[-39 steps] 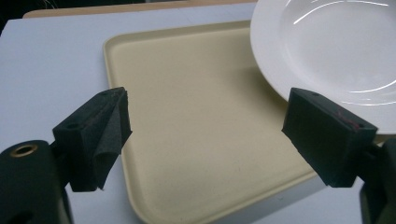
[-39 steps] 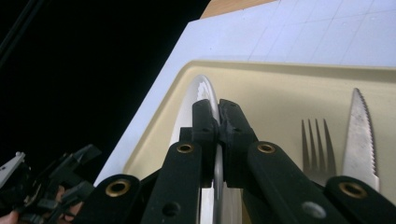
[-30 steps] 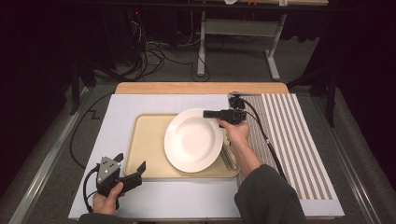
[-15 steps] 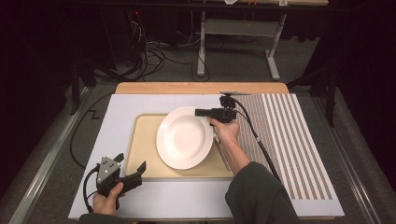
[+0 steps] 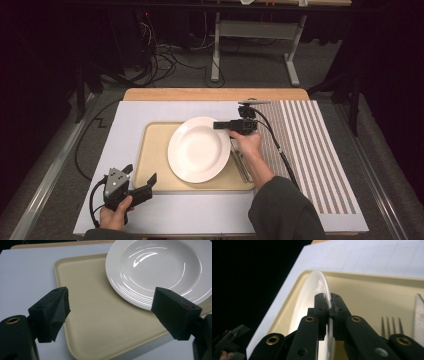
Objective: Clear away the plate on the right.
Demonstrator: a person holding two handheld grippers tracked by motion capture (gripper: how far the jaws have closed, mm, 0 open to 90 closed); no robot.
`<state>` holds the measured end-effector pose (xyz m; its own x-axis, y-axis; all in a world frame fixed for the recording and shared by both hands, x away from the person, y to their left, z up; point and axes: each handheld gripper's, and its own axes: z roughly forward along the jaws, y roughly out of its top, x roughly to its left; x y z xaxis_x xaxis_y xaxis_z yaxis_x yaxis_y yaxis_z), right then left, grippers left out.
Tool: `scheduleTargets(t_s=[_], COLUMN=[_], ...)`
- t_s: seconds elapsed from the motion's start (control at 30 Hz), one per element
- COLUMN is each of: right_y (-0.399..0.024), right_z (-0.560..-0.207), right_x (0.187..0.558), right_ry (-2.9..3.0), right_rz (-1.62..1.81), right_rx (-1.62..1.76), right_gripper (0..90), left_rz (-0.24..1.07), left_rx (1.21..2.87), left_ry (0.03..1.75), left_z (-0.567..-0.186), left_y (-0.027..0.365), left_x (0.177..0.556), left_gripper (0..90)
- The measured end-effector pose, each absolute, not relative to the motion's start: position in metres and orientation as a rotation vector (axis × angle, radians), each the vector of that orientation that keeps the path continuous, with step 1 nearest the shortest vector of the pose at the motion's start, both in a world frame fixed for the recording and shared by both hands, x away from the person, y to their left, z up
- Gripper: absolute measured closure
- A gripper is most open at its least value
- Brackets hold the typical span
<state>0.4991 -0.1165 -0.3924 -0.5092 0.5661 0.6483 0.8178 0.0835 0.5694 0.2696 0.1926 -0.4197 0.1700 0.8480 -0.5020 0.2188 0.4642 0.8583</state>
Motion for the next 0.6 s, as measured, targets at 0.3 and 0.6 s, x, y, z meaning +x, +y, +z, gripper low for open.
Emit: scheduleTargets(t_s=[0.3, 0.6], right_y=[-0.129, -0.116], right_z=[-0.398, -0.410], right_x=[0.494, 0.491], right_ry=[-2.205, -2.243], right_rz=[-1.295, -1.229], right_rx=[-1.396, -1.374], right_gripper=[80.0, 76.4], left_rz=[0.590, 0.591], left_rx=[1.041, 1.038], left_ry=[1.363, 1.362], left_z=[-0.420, -0.420], left_y=[0.192, 0.193], left_x=[0.270, 0.270], left_gripper=[15.9, 15.9])
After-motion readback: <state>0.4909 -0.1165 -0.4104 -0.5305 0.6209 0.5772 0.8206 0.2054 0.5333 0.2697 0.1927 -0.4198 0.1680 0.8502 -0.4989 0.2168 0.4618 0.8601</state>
